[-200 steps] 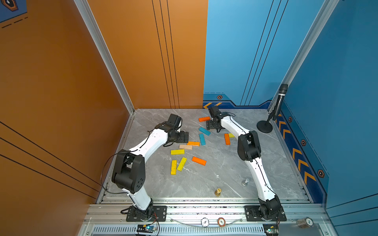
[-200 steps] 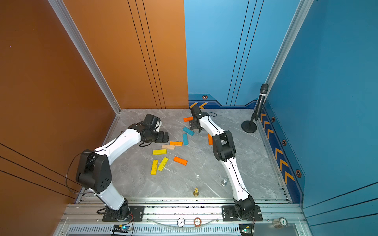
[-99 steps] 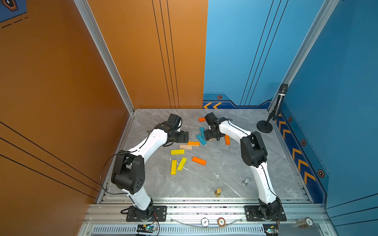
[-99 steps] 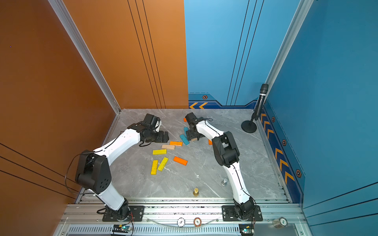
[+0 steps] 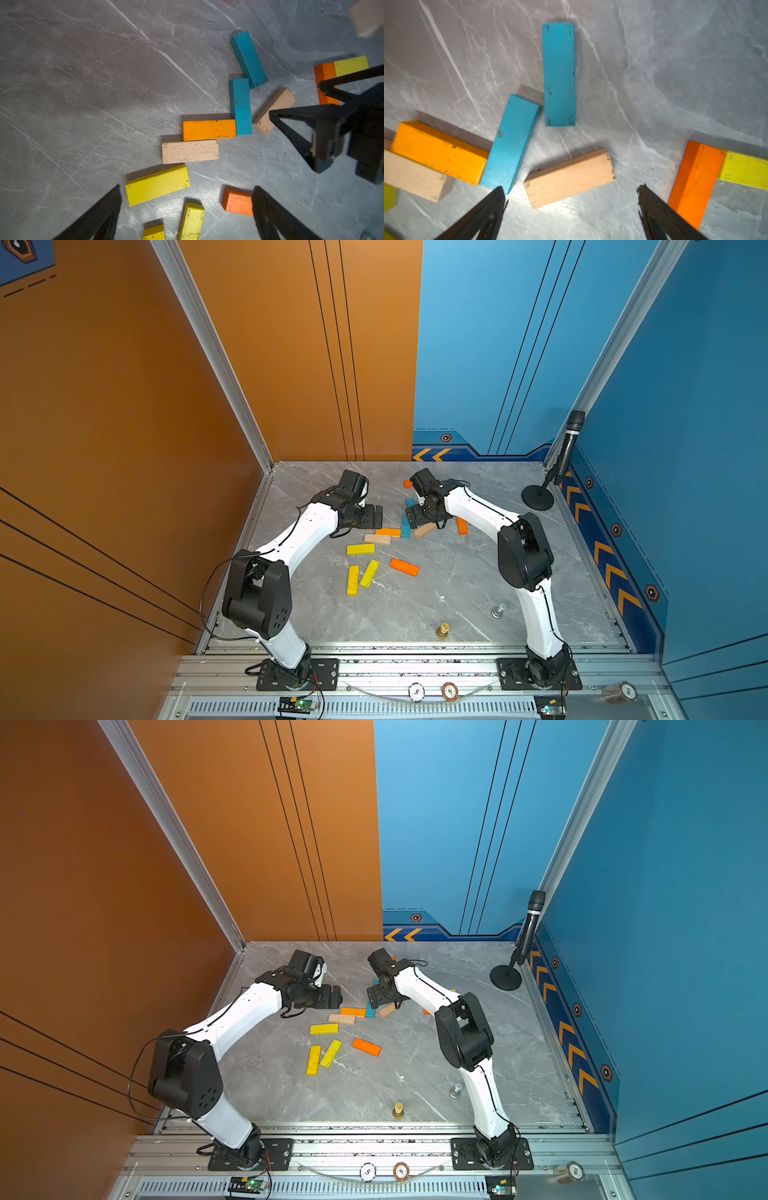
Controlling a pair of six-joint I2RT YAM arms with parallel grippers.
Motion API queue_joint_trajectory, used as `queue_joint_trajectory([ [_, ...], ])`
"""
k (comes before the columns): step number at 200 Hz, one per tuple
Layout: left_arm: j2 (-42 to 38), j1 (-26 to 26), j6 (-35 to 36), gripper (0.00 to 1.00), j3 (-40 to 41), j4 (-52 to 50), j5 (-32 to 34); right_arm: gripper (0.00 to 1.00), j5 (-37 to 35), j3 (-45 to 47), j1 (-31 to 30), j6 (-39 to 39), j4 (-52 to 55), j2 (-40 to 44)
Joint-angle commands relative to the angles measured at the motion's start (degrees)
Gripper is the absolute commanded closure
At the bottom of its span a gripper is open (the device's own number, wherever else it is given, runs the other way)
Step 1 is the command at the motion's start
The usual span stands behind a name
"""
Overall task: Assemble the number 6 with building blocks
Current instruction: Move the building block to the center of the board, then pick up the building block from the center of the board.
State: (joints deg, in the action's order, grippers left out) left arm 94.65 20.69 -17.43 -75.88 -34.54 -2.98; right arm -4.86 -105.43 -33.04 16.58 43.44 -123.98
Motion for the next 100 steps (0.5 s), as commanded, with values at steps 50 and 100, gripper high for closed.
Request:
queue_joint_trajectory([
  [50,-3.0,-2.4,-1.6,0.02,-0.3,-1.3,2.7,0.16,-5.7,2.2,-2.3,32.1,0.2,1.8],
  [100,-4.2,-3.9,-2.3,0.02,0.3,-0.6,2.5,0.25,-4.9,1.8,-2.4,37.9,0.3,-2.3],
])
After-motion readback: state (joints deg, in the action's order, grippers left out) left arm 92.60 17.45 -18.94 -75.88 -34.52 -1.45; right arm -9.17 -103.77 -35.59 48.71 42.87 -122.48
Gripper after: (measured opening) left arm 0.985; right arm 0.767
